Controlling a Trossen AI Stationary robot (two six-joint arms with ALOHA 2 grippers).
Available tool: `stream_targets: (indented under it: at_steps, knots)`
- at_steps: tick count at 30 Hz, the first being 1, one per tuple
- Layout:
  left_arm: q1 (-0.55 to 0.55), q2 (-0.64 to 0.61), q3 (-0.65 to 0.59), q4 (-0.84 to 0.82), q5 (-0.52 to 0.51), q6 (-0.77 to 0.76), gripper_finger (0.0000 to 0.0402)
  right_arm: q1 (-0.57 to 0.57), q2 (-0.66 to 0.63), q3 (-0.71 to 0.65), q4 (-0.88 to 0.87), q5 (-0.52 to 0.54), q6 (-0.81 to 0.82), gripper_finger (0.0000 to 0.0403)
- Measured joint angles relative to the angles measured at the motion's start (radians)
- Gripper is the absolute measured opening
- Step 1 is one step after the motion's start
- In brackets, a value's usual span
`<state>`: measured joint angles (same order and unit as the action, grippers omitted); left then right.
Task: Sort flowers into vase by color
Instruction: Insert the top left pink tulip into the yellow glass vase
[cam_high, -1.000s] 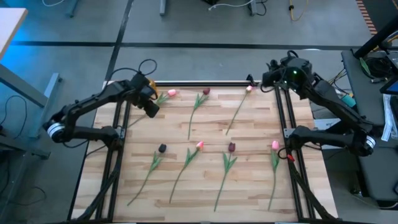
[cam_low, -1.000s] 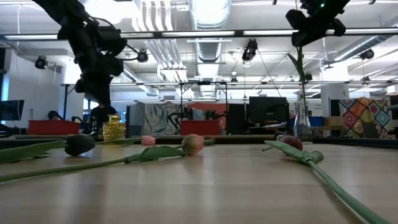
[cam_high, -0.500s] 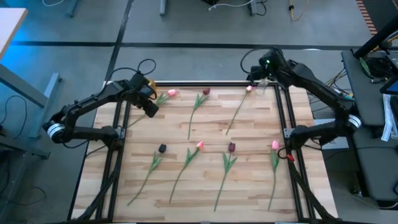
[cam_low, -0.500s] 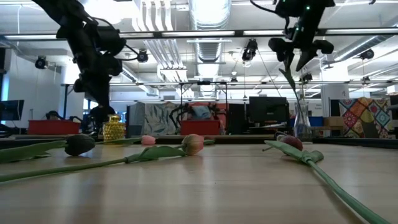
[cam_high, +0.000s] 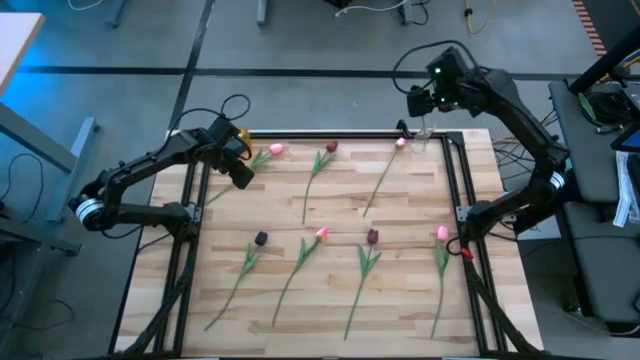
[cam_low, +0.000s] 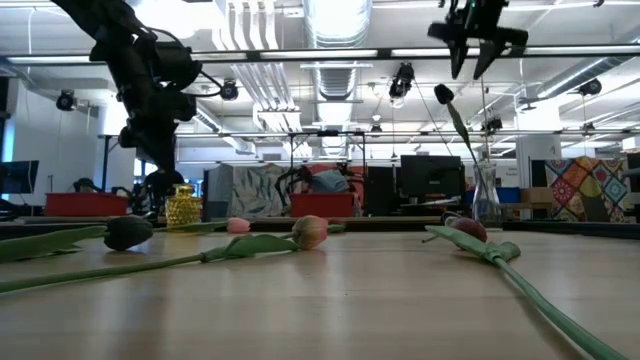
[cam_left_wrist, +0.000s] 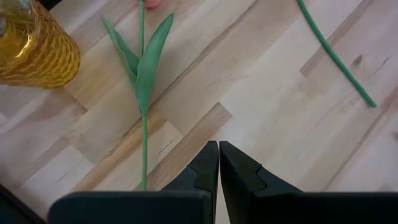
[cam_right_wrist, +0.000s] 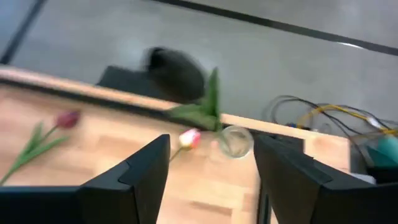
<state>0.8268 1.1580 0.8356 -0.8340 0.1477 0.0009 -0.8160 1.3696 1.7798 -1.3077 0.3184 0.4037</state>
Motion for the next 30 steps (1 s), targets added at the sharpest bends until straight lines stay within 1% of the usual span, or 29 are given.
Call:
stream_targets:
  at_steps: [2,5,10,12,14,15,17,20,22,25,30]
  knots:
    - [0.000,0.000,0.000,0.000,0.000,0.019,0.0000,0.012,-0.009,0.029,-0.004,-0.039,-0.029,0.0208]
    - [0.000,0.000,0.000,0.008,-0.002,0.033,0.0000,0.049,-0.038,0.038,-0.001,-0.057,-0.056,0.0173]
    - [0.000,0.005,0.000,0.048,0.003,0.033,0.0000,0.150,-0.114,-0.001,0.062,-0.057,-0.065,0.0085]
    - [0.001,0.026,0.001,0.059,0.022,0.031,0.0000,0.198,-0.142,-0.025,0.102,-0.058,-0.075,0.0050]
    - [0.001,0.059,0.001,0.065,0.040,0.033,0.0000,0.252,-0.162,-0.045,0.139,-0.063,-0.082,0.0022]
    - [0.001,0.080,0.004,0.067,0.045,0.038,0.0000,0.279,-0.170,-0.053,0.157,-0.065,-0.083,0.0016]
    - [0.001,0.129,0.017,0.066,0.043,0.045,0.0000,0.328,-0.179,-0.064,0.179,-0.065,-0.082,0.0015]
    - [0.001,0.201,0.056,0.072,-0.008,0.058,0.0004,0.382,-0.182,-0.068,0.192,-0.065,-0.078,0.0023]
    - [0.001,0.250,0.094,0.073,-0.030,0.085,0.0014,0.407,-0.182,-0.068,0.192,-0.065,-0.068,0.0031]
    - [0.002,0.331,0.158,0.073,-0.045,0.103,0.0041,0.430,-0.182,-0.068,0.191,-0.065,-0.063,0.0044]
    - [0.002,0.470,0.266,0.061,-0.136,0.103,0.0100,0.446,-0.182,-0.068,0.191,-0.059,-0.060,0.0060]
